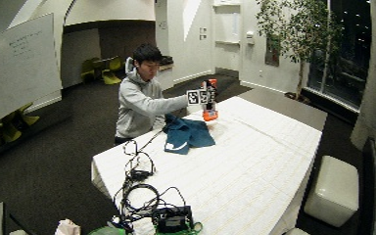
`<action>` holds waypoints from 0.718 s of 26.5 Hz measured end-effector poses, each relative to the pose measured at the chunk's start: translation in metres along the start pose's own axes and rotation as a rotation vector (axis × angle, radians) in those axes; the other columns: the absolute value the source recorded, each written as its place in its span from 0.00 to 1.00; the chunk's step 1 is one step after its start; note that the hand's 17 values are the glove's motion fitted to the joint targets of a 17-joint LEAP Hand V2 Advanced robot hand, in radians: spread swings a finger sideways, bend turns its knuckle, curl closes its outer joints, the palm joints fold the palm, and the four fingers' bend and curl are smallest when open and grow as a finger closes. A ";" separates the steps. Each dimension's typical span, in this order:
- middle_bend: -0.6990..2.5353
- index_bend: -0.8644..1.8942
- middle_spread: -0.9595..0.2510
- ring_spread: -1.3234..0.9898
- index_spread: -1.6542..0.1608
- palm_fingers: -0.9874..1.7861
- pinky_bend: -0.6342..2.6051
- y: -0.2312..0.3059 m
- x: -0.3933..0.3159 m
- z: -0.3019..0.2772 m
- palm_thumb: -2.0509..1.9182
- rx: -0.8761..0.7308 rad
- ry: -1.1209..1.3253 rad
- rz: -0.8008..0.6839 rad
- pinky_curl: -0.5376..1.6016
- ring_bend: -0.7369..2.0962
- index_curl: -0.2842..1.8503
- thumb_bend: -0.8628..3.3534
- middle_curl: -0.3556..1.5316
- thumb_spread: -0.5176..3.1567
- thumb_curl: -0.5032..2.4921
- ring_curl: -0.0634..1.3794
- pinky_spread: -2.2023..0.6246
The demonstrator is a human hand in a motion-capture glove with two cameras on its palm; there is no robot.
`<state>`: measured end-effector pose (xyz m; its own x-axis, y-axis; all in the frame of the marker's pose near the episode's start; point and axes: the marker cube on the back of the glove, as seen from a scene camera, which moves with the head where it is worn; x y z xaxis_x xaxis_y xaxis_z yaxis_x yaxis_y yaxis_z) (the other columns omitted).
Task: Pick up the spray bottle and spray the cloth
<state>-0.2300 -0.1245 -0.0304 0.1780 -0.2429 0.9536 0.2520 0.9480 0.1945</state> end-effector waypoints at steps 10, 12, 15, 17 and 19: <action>0.40 0.43 0.71 0.50 0.81 0.84 0.33 0.003 0.029 0.027 0.75 -0.229 0.034 -0.015 0.43 0.48 0.38 0.19 0.45 0.26 0.41 0.35 0.68; 0.39 0.41 0.72 0.51 0.81 0.78 0.34 0.014 0.032 0.019 0.75 -0.377 0.088 -0.007 0.43 0.46 0.37 0.20 0.44 0.28 0.41 0.34 0.69; 0.35 0.38 0.73 0.52 0.80 0.57 0.33 0.019 0.036 0.016 0.74 -0.449 0.184 -0.013 0.44 0.39 0.37 0.19 0.42 0.31 0.39 0.31 0.73; 0.32 0.37 0.76 0.54 0.80 0.46 0.35 0.016 0.040 0.012 0.72 -0.416 0.247 -0.034 0.47 0.38 0.38 0.19 0.42 0.32 0.38 0.34 0.76; 0.30 0.34 0.79 0.55 0.80 0.41 0.36 0.018 0.043 0.001 0.72 -0.387 0.294 -0.058 0.47 0.37 0.36 0.19 0.41 0.33 0.37 0.33 0.78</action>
<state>-0.2185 -0.1175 0.0144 0.4002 -0.3938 0.8275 0.5949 0.7985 0.0923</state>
